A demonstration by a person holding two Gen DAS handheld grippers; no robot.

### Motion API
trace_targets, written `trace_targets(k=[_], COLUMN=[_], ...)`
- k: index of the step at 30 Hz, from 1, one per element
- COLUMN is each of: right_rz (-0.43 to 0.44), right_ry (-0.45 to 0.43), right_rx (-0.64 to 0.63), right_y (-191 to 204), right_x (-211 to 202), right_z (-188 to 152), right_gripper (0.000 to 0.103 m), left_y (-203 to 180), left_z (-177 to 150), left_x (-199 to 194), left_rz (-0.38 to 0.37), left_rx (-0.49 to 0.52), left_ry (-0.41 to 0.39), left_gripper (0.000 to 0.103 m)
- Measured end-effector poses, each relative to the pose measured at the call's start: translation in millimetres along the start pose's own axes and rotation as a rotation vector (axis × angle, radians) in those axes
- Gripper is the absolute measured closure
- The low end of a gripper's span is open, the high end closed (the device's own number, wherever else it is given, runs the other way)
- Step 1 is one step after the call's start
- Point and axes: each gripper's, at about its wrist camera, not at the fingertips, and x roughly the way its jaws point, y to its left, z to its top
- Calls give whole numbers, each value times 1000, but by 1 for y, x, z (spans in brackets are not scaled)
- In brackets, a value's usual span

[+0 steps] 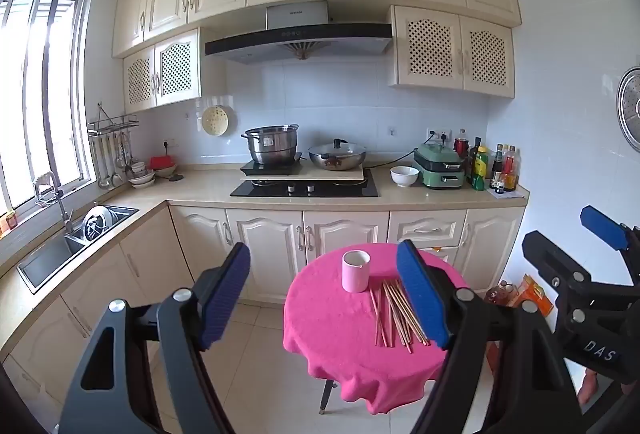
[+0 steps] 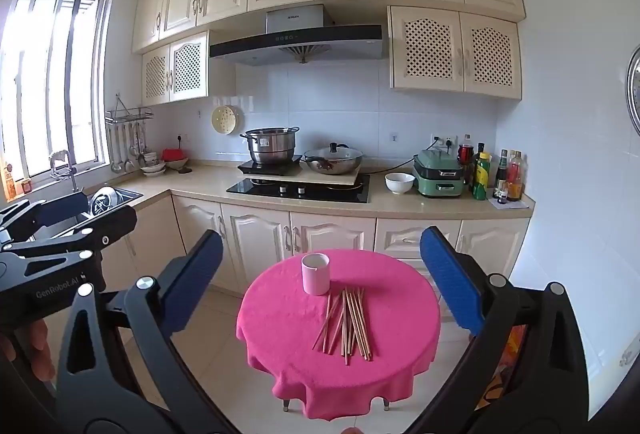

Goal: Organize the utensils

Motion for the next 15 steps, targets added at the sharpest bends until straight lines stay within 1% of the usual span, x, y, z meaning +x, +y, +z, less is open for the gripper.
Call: trace_targets(k=[8, 9, 10, 14, 15], right_rz=[-5, -7, -7, -16, -19], right_ry=[8, 9, 10, 14, 16], right_rx=[1, 0, 2, 1, 1], right_y=[-1, -1, 1, 1, 2], right_x=[1, 1, 1, 2, 1], right_z=[0, 0, 2, 4, 6], right_gripper=[6, 6, 6, 6, 6], left_y=[-4, -7, -6, -11, -7], left_z=[0, 7, 6, 10, 4], left_x=[5, 2, -3, -3, -2], left_rz=[-8, -10, -16, -42, -55], left_rx=[3, 6, 2, -1, -1], left_ry=[14, 12, 0, 2, 3], left_gripper=[28, 28, 28, 28, 28])
